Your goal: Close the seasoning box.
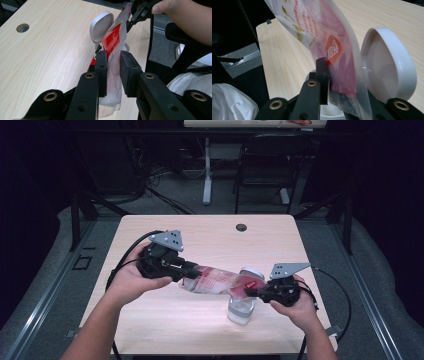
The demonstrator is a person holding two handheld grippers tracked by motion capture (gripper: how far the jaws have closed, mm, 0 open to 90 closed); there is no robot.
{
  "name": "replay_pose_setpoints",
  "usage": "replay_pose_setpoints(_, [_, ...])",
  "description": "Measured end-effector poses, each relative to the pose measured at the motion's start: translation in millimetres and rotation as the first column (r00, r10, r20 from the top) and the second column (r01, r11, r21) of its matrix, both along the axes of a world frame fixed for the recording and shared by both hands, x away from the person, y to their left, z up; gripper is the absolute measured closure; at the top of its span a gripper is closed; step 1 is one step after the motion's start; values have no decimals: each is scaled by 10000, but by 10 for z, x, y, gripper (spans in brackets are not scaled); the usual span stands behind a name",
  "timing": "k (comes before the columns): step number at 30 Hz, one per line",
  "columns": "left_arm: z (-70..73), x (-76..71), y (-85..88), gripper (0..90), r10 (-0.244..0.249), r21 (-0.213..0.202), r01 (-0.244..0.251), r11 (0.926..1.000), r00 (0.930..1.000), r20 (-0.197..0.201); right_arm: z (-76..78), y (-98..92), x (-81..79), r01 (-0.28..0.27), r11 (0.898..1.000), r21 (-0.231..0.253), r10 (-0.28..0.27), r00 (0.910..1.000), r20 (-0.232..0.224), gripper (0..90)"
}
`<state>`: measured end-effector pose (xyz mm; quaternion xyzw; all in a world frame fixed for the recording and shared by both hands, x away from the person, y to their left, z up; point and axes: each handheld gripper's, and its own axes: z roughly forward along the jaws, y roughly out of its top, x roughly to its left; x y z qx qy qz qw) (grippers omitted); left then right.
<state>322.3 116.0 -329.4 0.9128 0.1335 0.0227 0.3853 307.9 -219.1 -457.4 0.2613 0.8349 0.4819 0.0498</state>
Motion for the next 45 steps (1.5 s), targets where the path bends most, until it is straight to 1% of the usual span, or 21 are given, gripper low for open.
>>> replay_pose_setpoints(4, [3, 7, 1, 772, -48, 46, 48, 10000, 10000, 40, 0, -1, 2, -16, 10000, -16, 16, 10000, 10, 863])
replay_pose_setpoints(16, [9, 0, -17, 772, -19, -26, 19, 10000, 10000, 46, -5, -6, 5, -15, 10000, -22, 15, 10000, 18, 863])
replay_pose_setpoints(45, [24, 0, -37, 772, -107, 33, 107, 9999, 9999, 113, -12, -6, 6, 2, 10000, -47, -2, 10000, -9, 860])
